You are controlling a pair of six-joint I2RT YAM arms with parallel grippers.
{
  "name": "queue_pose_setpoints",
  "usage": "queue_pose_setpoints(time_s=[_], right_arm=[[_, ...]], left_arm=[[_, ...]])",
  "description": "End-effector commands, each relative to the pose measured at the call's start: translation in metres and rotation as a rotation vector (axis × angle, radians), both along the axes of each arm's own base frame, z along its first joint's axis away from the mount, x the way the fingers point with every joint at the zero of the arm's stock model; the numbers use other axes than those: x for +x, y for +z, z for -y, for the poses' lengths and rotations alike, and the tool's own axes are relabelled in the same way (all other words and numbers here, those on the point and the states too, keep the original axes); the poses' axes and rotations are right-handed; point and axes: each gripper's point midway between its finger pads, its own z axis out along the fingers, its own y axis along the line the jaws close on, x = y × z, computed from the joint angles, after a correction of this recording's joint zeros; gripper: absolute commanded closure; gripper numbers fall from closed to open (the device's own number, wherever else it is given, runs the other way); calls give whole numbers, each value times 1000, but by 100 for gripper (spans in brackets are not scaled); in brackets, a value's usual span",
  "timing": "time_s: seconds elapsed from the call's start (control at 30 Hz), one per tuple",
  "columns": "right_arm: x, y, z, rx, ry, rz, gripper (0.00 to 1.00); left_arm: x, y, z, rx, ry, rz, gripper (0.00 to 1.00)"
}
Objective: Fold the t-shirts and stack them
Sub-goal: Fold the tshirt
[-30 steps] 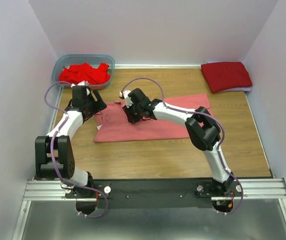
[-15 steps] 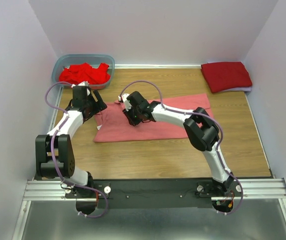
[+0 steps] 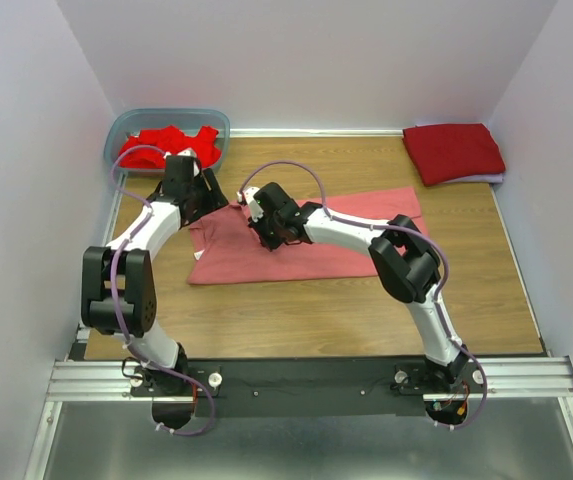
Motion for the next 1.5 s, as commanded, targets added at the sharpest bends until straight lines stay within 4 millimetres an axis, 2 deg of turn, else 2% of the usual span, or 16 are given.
queue_pose_setpoints(time_s=[0.0, 0.27, 0.33, 0.37, 0.47, 0.73, 1.17, 1.23, 1.33, 1.47], right_arm=[[-3, 17, 8, -22, -8, 36, 100], [-1, 29, 11, -16, -18, 59, 100], [0, 29, 11, -18, -16, 62, 99], [-1, 27, 11, -20, -15, 59, 99], [-1, 26, 12, -23, -15, 58, 99], [-1, 22, 11, -28, -12, 55, 100], [1, 22, 9, -24, -16, 56, 99], [1, 21, 9, -24, -15, 55, 100], [0, 19, 9, -27, -14, 52, 100], [1, 20, 10, -26, -17, 53, 100]], left_arm=[[17, 3, 2, 7, 37, -16, 28], [41, -16, 17, -48, 47, -68, 36], [47, -18, 20, -52, 48, -74, 37], [47, -27, 22, -55, 51, -96, 38], [52, -35, 26, -58, 51, -115, 39], [72, -50, 26, -33, 71, -142, 44], [72, -73, 23, 19, 84, -196, 43], [73, -73, 28, 11, 68, -199, 44], [74, -71, 34, 10, 54, -192, 52], [77, -59, 38, -1, 38, -167, 57]])
